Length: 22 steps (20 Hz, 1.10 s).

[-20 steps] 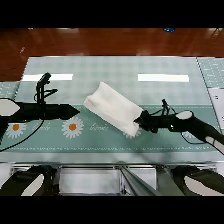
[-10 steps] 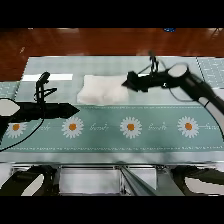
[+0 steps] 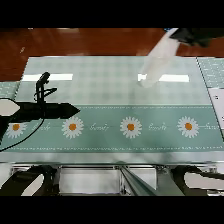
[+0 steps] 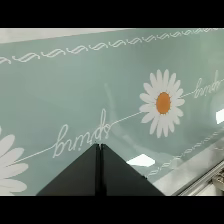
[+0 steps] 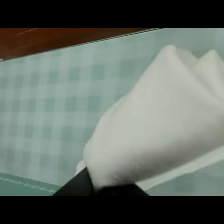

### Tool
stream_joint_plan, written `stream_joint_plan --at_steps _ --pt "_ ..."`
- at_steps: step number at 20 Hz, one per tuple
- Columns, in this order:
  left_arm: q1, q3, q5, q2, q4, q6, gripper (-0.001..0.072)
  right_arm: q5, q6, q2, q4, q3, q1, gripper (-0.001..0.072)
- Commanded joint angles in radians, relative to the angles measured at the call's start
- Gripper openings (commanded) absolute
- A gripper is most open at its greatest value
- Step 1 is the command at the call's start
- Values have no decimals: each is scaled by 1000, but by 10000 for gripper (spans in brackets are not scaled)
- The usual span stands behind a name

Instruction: Fold the shirts.

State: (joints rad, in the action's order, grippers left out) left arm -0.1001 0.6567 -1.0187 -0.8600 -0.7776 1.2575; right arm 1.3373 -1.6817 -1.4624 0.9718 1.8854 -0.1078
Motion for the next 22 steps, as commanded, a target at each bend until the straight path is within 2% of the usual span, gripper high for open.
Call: stream_joint_plan --at_steps 1,6,12,16,22 --pt "0 0 -10 0 27 11 28 136 -14 18 -26 75 -211 20" --pt "0 0 -9 0 27 10 28 265 -22 72 -38 75 -471 20" --pt "-3 0 -20 6 67 6 28 388 -43 157 95 34 -606 19" --pt "-28 1 23 8 68 -17 28 434 -45 252 200 -100 -723 19" --pt "-31 1 121 5 68 -32 28 455 17 454 323 -484 -1014 19"
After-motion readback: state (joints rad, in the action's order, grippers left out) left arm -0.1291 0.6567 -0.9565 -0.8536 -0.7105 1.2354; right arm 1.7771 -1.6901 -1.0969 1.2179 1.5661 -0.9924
